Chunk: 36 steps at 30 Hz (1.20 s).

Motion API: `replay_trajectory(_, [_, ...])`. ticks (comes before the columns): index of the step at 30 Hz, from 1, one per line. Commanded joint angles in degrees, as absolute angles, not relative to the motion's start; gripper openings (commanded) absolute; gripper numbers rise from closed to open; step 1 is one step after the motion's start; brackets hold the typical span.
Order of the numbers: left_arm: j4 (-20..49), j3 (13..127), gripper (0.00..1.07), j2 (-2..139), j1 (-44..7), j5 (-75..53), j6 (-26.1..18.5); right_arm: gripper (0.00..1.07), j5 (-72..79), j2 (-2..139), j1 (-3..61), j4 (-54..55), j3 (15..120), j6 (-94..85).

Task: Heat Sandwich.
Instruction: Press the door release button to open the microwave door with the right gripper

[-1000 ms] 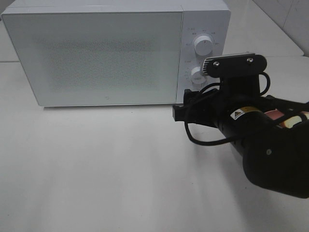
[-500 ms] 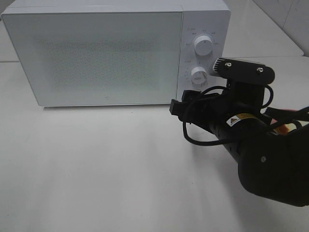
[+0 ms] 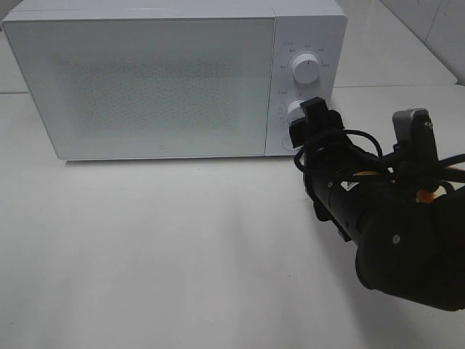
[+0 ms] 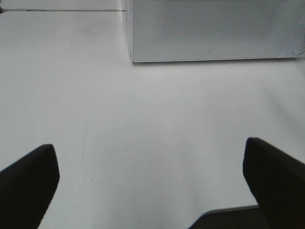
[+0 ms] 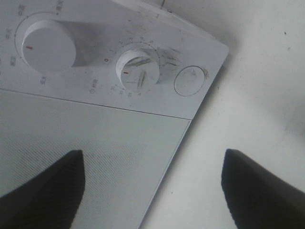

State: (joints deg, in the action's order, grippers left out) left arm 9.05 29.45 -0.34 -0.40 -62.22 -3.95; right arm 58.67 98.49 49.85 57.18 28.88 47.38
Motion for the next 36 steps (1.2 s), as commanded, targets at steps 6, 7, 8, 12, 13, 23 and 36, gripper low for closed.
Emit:
replay_trajectory(6, [9.3, 29.5, 0.98, -1.5, -0.7, -61.5, -3.7, 0.51, 56.8, 98.4, 50.1, 57.0, 29.0, 63.6])
replay_trajectory(7, [9.3, 29.5, 0.98, -1.5, -0.7, -61.5, -3.7, 0.46, 56.3, 98.4, 50.1, 57.0, 29.0, 64.2])
replay_trajectory(8, [9.3, 29.5, 0.98, -1.5, -0.7, -61.5, -3.7, 0.4, 56.0, 98.4, 50.1, 57.0, 29.0, 64.5])
replay_trajectory(12, [9.3, 29.5, 0.98, -1.5, -0.7, -61.5, -3.7, 0.11, 56.0, 98.4, 49.8, 57.1, 29.0, 64.3])
replay_trajectory(13, [9.3, 29.5, 0.98, -1.5, -0.7, -61.5, -3.7, 0.04, 56.0, 98.4, 49.8, 57.2, 29.0, 64.1])
replay_trajectory(23, [9.3, 29.5, 0.98, -1.5, -0.7, -61.5, -3.7, 0.0, 55.6, 98.9, 49.5, 57.4, 29.0, 64.5])
replay_trajectory(36, [9.2, 29.5, 0.98, -1.5, -0.7, -61.5, -3.7, 0.0, 55.5, 104.6, 45.6, 50.9, 30.9, 71.3])
